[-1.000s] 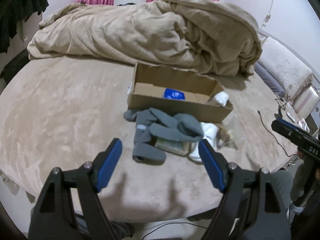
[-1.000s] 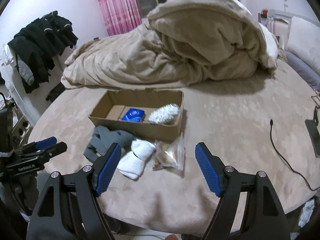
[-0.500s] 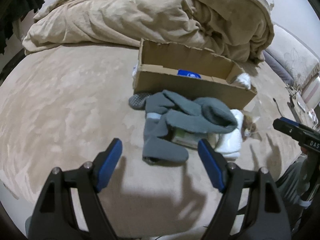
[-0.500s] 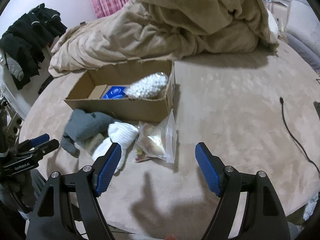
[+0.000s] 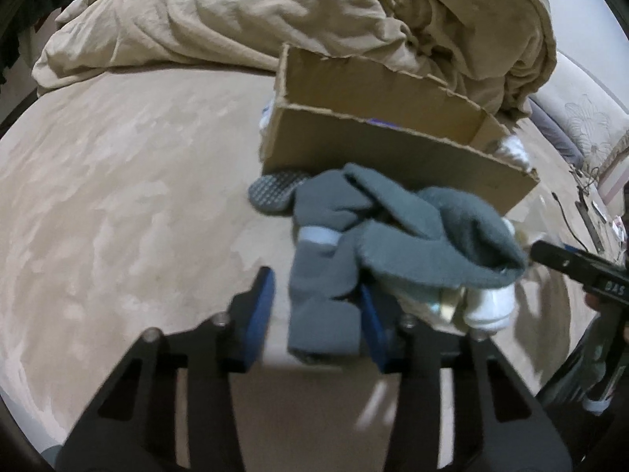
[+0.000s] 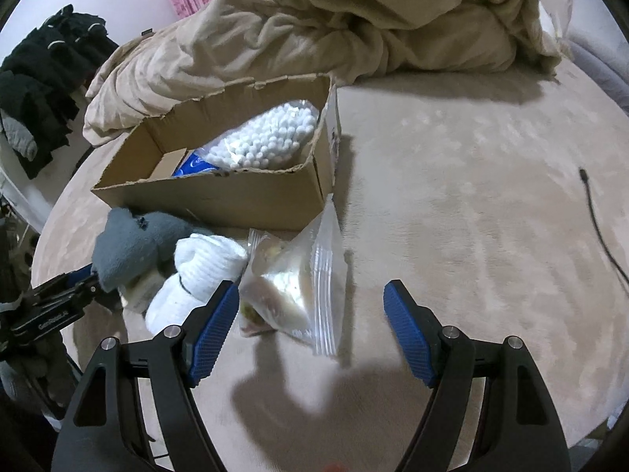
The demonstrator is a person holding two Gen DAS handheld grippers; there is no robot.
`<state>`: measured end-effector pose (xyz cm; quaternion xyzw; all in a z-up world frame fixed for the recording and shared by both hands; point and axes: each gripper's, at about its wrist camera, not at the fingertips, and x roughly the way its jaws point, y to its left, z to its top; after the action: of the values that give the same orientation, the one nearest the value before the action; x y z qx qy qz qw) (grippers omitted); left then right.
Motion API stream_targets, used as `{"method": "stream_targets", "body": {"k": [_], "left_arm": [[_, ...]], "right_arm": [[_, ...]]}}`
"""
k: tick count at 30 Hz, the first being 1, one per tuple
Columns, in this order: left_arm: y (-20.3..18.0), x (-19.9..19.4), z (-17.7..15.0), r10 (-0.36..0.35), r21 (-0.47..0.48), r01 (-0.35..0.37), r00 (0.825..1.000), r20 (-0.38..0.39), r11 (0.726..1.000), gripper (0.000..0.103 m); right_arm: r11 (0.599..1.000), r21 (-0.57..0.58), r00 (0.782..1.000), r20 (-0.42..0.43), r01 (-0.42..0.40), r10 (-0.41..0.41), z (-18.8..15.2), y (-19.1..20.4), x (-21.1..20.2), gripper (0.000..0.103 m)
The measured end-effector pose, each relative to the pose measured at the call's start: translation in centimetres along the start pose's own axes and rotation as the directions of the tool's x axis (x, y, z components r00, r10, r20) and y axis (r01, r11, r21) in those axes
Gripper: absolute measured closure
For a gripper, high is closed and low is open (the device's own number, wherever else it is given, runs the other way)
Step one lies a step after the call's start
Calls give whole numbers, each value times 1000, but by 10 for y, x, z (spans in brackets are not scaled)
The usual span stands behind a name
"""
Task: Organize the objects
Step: 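Grasp the gray gloves with left tool while right tool grasps clear zip bag, then carry the gloves and zip bag into the box and open both tools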
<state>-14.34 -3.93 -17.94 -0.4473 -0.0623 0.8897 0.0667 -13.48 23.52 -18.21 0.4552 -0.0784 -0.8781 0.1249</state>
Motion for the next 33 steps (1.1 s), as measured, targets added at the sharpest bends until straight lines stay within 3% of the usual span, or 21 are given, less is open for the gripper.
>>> {"method": "stream_targets", "body": {"k": [1,4,7,23,33], "left_arm": [[-1,0,0,-2,4,2,1000,0,1000,73],[-6,-4,1,-7,9,7,1000,13,1000,77],[-8,-15,1,-15,1,15,999,38,1000,79],[-5,-90,2,3,-13,-1,992,128,1000,79],[-19,-149,22,-28,2,28,975,222,1000,79]], "right_arm": [[1000,4,1000,1,-13,13,0,0,2,26],[999,-5,999,1,-50,50,0,5,4,52],[999,-21,999,0,-33,33,0,9,0,57],[999,-41,996,82,-22,26,1,21,-58,60],[995,-91,981,179,-52,68,17,47,-118,60]]}}
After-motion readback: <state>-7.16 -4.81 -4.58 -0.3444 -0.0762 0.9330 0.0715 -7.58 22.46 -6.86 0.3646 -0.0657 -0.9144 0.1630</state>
